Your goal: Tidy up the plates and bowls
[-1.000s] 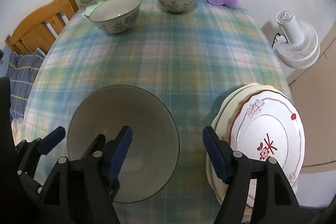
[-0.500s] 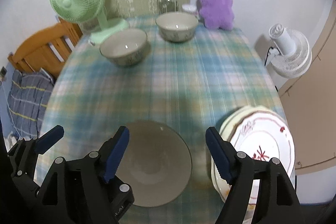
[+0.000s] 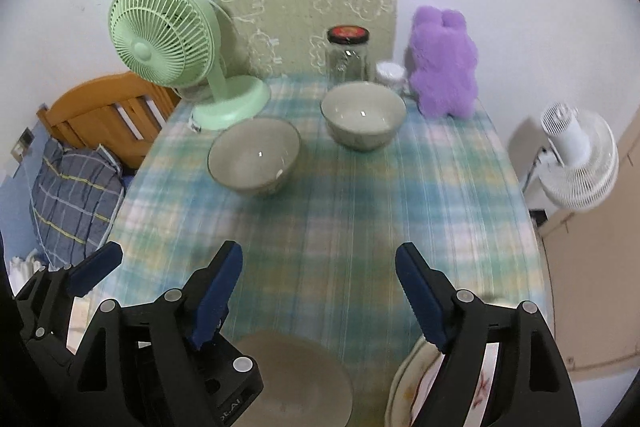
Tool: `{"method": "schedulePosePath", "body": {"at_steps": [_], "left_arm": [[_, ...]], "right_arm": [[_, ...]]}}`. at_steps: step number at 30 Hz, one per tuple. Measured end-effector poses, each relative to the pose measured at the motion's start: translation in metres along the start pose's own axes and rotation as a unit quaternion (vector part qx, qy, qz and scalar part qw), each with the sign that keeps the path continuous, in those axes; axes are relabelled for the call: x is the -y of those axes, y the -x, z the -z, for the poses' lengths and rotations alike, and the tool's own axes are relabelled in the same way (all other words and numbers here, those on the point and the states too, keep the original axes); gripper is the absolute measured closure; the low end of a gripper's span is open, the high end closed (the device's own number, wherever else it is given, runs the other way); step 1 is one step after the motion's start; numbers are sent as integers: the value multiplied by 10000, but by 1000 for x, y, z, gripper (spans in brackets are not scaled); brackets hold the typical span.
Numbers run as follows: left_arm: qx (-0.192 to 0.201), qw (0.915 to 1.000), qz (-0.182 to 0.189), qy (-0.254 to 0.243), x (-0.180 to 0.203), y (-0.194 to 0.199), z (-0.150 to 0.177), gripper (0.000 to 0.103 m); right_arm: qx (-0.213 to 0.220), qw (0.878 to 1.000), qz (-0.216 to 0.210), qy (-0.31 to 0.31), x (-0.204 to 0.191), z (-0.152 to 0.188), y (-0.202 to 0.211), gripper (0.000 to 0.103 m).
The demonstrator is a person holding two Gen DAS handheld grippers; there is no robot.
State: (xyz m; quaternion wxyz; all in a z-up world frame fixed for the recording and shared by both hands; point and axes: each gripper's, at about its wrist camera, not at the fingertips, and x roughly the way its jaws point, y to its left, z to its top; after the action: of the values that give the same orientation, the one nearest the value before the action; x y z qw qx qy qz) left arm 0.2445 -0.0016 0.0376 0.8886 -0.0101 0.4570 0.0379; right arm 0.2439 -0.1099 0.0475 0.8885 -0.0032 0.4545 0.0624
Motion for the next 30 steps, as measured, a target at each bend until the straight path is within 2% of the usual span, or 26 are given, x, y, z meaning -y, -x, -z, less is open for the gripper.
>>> {"method": "schedulePosePath", "body": {"at_steps": [3, 8, 16, 24, 28, 30], "left_arm": [[87, 9997, -125, 164, 0, -9, -18, 15], [161, 9989, -192, 399, -1, -25, -42, 22], [127, 9966, -601, 544, -7, -59, -72, 27], [18, 9959, -643, 636, -21, -105, -85, 30], [-122, 9951, -730, 661, -27, -130, -86, 40], [-179, 9947, -775, 659, -29, -140, -85, 45]], "right_arm": [[79, 9998, -116, 119, 2, -21, -10, 21], [166, 9990, -304, 278, 3, -51, -29, 21], [149, 9972, -486, 544, -6, -92, -71, 21], [74, 9964, -582, 620, -18, -112, -118, 21], [-50, 9961, -599, 638, -23, -115, -143, 22], [-140, 9958, -628, 646, -26, -115, -155, 27]]}}
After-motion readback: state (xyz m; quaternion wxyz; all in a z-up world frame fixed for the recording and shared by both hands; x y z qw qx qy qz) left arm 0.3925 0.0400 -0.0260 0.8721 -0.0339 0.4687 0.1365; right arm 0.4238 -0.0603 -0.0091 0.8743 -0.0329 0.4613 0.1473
